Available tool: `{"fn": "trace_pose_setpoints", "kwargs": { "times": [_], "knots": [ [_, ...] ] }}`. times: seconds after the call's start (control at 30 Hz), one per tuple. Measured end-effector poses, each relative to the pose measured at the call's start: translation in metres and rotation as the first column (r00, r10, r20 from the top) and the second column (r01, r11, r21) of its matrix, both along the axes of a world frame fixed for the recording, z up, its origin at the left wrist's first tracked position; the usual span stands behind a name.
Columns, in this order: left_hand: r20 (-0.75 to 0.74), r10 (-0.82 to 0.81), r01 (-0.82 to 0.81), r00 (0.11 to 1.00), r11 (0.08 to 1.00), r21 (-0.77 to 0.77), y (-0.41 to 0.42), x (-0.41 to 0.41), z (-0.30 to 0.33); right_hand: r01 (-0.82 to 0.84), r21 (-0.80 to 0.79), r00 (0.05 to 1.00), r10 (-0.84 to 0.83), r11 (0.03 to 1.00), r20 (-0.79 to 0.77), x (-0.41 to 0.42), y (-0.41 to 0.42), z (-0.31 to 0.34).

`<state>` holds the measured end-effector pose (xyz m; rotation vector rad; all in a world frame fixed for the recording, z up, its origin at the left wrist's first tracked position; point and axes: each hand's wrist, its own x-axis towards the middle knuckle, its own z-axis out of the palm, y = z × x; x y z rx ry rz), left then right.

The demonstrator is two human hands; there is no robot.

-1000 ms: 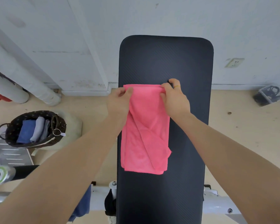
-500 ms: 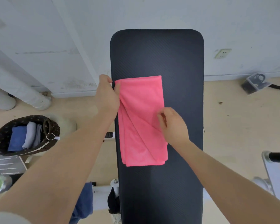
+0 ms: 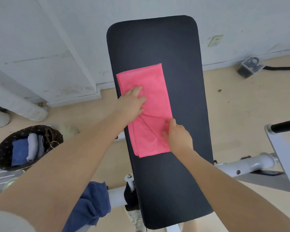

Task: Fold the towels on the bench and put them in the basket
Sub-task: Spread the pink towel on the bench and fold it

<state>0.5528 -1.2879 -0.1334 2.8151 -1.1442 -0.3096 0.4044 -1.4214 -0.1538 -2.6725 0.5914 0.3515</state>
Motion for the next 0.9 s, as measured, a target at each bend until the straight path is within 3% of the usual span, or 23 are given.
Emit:
{"fn": "trace_pose_setpoints", "kwargs": {
  "times": [0.17,0.3,0.33,0.43,0.53,0.6,0.67,0.73,0.8,0.9],
  "knots": [
    [-0.081,0.007,-0.013,0.997,0.998,-0.068,0.006,0.004,-0.001,0.014,-0.069,0.999,-0.016,0.998,-0.035,0.005,-0.003,-0.003],
    [-0.119,-0.009,-0.005,0.993,0.994,-0.112,0.008,0.004,0.001,-0.153,-0.203,0.944,0.204,0.967,0.259,0.003,0.002,0.001],
    [-0.119,-0.025,0.013,0.993,0.995,-0.094,0.01,0.005,0.002,-0.259,-0.14,0.929,0.286,0.956,0.234,0.0,0.008,0.003],
    [-0.119,-0.086,0.081,0.989,0.995,-0.05,0.017,0.01,0.001,-0.46,0.242,0.885,0.464,0.855,0.041,-0.009,0.028,0.005],
    [-0.122,-0.119,0.115,0.985,0.993,-0.039,0.021,0.016,0.002,-0.506,0.451,0.832,0.553,0.735,0.032,-0.004,0.045,0.003],
    [-0.109,-0.129,0.123,0.986,0.99,-0.062,0.025,0.017,0.002,-0.456,0.564,0.802,0.592,0.688,-0.074,0.007,0.047,0.002],
    [-0.057,-0.138,0.128,0.989,0.98,-0.15,0.026,0.016,0.003,-0.387,0.577,0.882,0.471,0.72,0.003,0.021,0.04,0.004],
    [0.005,-0.052,0.051,0.999,0.951,-0.306,0.025,0.017,0.004,-0.289,0.452,0.954,0.213,0.844,0.213,0.043,0.023,0.009],
    [0.046,0.112,-0.081,0.993,0.899,-0.431,0.02,0.021,0.009,-0.127,0.331,0.923,-0.01,0.935,0.384,0.067,0.002,0.019],
    [-0.017,0.36,-0.327,0.933,0.826,-0.459,0.015,0.034,0.018,-0.048,0.364,0.895,-0.121,0.93,0.429,0.103,-0.022,0.038]
  ]
}}
